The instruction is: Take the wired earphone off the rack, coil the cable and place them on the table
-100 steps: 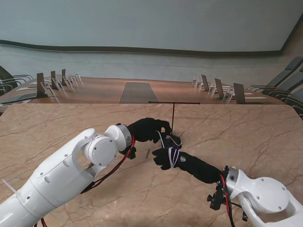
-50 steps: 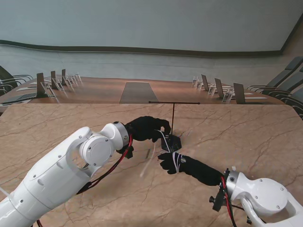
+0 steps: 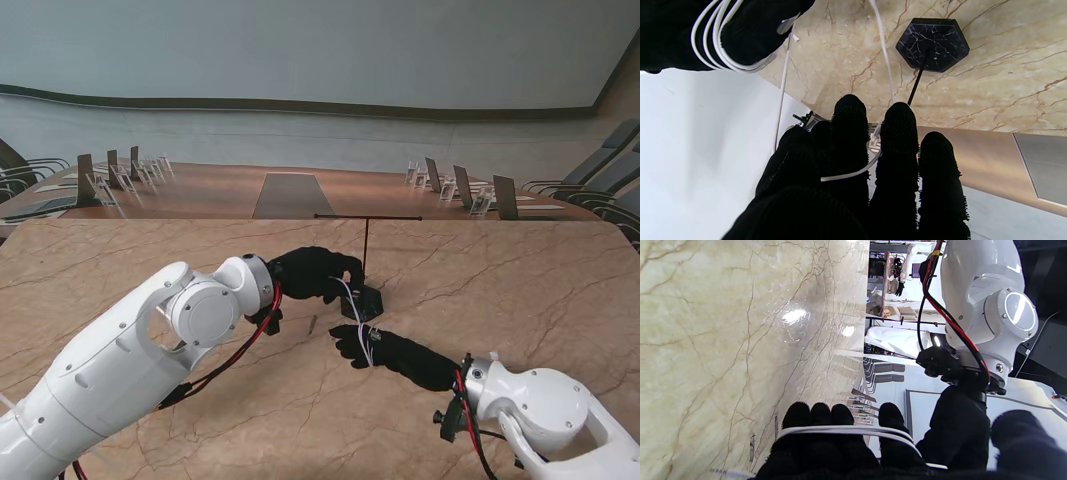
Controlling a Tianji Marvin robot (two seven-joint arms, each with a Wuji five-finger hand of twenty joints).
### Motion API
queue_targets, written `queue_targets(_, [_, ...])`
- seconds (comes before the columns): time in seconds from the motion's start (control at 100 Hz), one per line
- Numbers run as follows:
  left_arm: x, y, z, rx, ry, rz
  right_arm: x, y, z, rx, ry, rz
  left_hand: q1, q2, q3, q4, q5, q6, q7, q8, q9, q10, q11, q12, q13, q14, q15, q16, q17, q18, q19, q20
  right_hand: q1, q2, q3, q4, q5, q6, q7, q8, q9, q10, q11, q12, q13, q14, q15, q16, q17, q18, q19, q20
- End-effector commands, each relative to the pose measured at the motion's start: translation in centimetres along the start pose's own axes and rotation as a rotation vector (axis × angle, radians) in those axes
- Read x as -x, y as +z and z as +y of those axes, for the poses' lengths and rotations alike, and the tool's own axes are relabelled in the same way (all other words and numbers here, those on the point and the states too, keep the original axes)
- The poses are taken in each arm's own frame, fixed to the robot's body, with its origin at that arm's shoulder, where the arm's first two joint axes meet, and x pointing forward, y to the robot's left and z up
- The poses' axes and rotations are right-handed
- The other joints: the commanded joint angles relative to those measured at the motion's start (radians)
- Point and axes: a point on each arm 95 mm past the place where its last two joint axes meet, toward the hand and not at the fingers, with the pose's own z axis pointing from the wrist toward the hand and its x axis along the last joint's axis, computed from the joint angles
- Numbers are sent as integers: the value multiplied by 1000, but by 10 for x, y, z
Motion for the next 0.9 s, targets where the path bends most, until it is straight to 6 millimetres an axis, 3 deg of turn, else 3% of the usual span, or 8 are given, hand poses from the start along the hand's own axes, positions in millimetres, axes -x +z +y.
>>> queue_targets(0.0, [-2,0,-4,-12,-4,10,5,2,-2,2,16,-16,-14,42,-14,-45,-14,15,40,4,-14,18,24,14,-9,-10,0,16,-19,-13,0,2,-27,6,-16,-36,-28,-91,-22,3,-11,-18,-15,-12,-24,10,-19,0,-5,32,-7,12])
queue_targets(0.15, [-4,-1,-5,-13,-3,24,8,5,0,13,19,-34,-30,52,-17,-48,-16,14,58,8,-13,14,27,17,-9,-11,2,18,-19,-12,-1,3,-43,11,-12,-38,-18,-71,-160,-9,-11,-14,-32,-15,-24,9,-27,4,0,32,-37,44])
queue_targets(0.18, [-4,-1,-5,-13,-2,27,9,5,1,15,21,-38,-32,54,-18,-48,-16,15,61,9,-12,15,28,18,-8,-11,2,19,-19,-12,0,4,-48,11,-9,-39,14,-68,-301,106,-14,-15,-40,-17,-24,8,-37,0,0,31,-58,73])
queue_targets(0.28, [-5,-3,-5,-13,0,37,11,7,4,31,24,-48,-44,61,-19,-49,-14,18,72,18,-9,14,34,22,-6,-10,6,21,-18,-12,2,6,-50,13,-8,-40,20,-54,-350,103,-15,-19,-72,-33,-28,4,-56,-8,-4,28,-75,74])
queue_targets(0.37, [-7,-4,-4,-9,2,49,13,9,7,46,24,-60,-55,64,-21,-50,-13,19,79,25,-8,12,39,26,-4,-9,11,25,-17,-11,5,9,-57,14,-7,-41,34,-38,-373,-17,-13,-23,-109,-48,-27,-1,-87,-16,-10,22,-101,81])
queue_targets(0.4, [-8,-4,-3,-6,4,54,14,9,8,52,24,-63,-58,65,-21,-50,-12,17,79,26,-8,12,40,26,-3,-9,12,25,-17,-10,6,10,-61,15,-4,-42,45,-34,-370,-178,-15,-21,-122,-52,-29,-1,-94,-14,-10,21,-116,98])
queue_targets(0.44, [-9,-5,-2,4,8,58,15,9,10,63,25,-67,-65,69,-21,-49,-13,14,78,28,-11,11,39,27,-6,-9,11,25,-19,-12,5,10,-63,16,-4,-43,50,-27,-385,-259,-17,-19,-135,-58,-32,-2,-102,-16,-12,20,-125,103])
queue_targets(0.89, [-19,-15,13,15,-26,112,22,13,33,191,29,-96,-99,80,-16,-46,0,14,85,54,-4,13,43,31,0,-8,15,29,-16,-10,7,17,-74,18,-2,-46,53,4,-404,-289,-27,-32,-201,-90,-40,-15,-147,-20,-17,8,-170,114])
